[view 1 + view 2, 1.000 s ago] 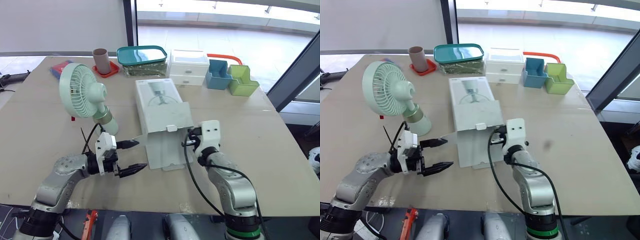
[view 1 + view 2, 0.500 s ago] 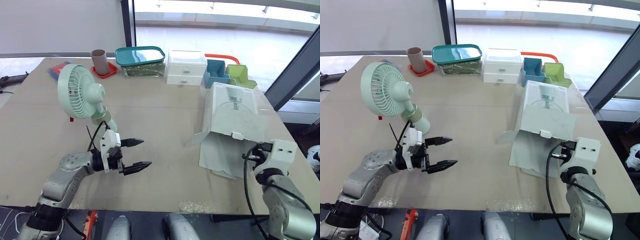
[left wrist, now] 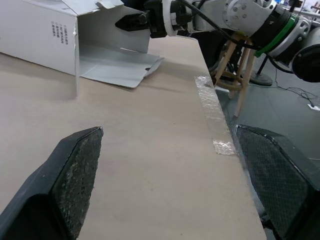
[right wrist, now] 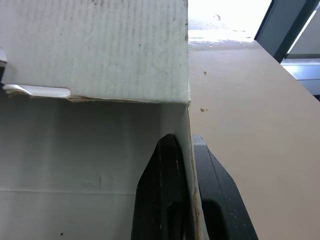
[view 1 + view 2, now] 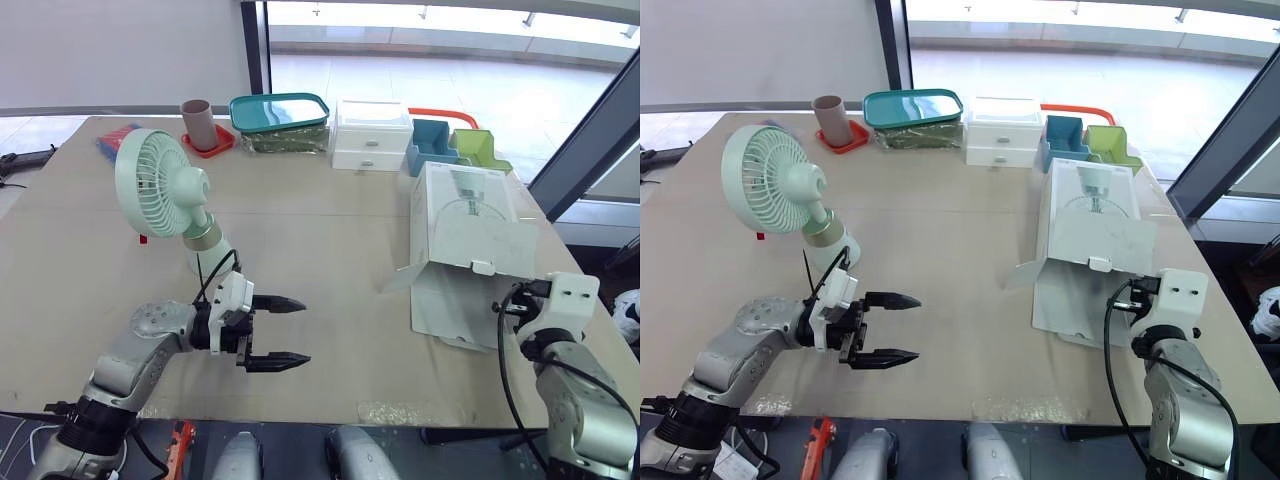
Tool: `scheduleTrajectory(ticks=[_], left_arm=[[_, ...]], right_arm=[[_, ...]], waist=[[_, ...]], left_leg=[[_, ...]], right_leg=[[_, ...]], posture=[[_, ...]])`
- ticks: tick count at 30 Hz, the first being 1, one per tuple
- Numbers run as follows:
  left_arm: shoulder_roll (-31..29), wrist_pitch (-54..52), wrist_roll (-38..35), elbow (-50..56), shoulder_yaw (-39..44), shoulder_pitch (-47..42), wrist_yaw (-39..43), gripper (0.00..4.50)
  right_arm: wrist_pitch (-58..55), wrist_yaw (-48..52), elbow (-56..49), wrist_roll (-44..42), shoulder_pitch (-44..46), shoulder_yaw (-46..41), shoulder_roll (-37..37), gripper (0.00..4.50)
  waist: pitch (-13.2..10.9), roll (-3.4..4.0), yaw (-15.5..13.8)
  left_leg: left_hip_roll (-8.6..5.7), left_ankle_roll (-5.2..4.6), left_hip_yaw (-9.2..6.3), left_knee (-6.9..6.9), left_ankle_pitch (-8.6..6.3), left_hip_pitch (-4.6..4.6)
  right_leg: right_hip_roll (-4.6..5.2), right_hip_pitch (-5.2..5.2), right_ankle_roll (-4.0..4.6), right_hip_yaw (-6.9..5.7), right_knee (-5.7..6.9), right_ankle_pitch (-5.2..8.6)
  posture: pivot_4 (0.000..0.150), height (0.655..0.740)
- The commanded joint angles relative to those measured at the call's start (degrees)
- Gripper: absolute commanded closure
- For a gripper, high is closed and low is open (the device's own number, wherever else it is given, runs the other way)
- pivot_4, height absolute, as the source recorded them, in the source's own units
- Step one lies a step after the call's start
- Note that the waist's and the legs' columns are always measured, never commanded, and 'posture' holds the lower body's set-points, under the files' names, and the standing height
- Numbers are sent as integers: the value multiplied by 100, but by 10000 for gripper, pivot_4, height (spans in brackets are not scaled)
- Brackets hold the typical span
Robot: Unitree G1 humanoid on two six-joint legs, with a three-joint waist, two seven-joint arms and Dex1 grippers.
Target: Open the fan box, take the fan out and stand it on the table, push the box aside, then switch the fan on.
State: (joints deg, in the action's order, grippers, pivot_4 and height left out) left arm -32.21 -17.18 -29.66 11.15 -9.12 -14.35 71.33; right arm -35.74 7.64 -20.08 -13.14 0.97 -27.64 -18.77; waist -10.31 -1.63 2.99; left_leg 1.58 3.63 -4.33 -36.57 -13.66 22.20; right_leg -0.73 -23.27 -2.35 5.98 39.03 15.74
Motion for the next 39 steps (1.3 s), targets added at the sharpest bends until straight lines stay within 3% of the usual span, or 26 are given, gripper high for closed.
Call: scheduleTrajectory(ticks=[1,5,6,8,15,20,27,32,39], left_arm=[[22,152,50,-65,4,-131,67,0],[88,224,92,-142,11,-167,36,0],[99,233,98,-144,9,-165,29,0],[152,267,134,-180,24,-180,-31,0],[256,248,166,-270,89,-294,-205,0],[219,151,127,-193,139,-290,-325,0],[237,71,109,-119,224,-166,-591,0],[267,18,84,-95,303,-64,-845,0],[275,76,134,-88,339,-16,-1027,0]], right_arm=[[-57,14,71,-36,14,-56,-131,44496],[-124,64,-4,-159,5,-133,-216,44496],[-130,102,-13,-171,-28,-132,-266,39066],[-165,203,-49,-226,-137,-196,-379,33717],[31,696,-209,-352,-661,-275,-771,968],[1579,2519,-315,-968,-1939,-727,-917,323],[3381,4068,34,-1201,-2895,-1182,-1149,323],[3308,4759,-573,-1807,-3077,-1010,-1544,323],[2874,4860,-1307,-1788,-2576,342,-1960,323]], waist=[[0,0,0],[0,0,0],[-1,1,-2],[-1,2,-3],[-1,4,-10],[2,11,-33],[6,19,-8],[6,19,5],[4,13,-25]], left_leg=[[0,0,0,0,0,0],[0,0,2,0,0,1],[0,-1,2,0,0,1],[-1,-3,2,0,-2,3],[-2,-9,5,1,-5,3],[-4,-14,6,1,-8,5],[-4,-25,33,-4,-14,-11],[-1,-25,39,-7,-14,-12],[-2,-24,33,-10,-14,-14]], right_leg=[[0,0,0,0,0,0],[0,-1,-1,2,0,0],[0,-1,0,2,0,0],[1,-2,1,3,0,-1],[1,-3,0,6,0,1],[2,3,-17,5,-1,18],[3,10,-22,32,-1,16],[0,11,-21,37,-1,12],[-1,15,-23,34,0,13]], posture=[[1500,7400],[1500,7400],[1500,7400],[1500,7400],[1500,7400],[1500,7400],[1500,7400],[1500,7400],[1500,7400]])
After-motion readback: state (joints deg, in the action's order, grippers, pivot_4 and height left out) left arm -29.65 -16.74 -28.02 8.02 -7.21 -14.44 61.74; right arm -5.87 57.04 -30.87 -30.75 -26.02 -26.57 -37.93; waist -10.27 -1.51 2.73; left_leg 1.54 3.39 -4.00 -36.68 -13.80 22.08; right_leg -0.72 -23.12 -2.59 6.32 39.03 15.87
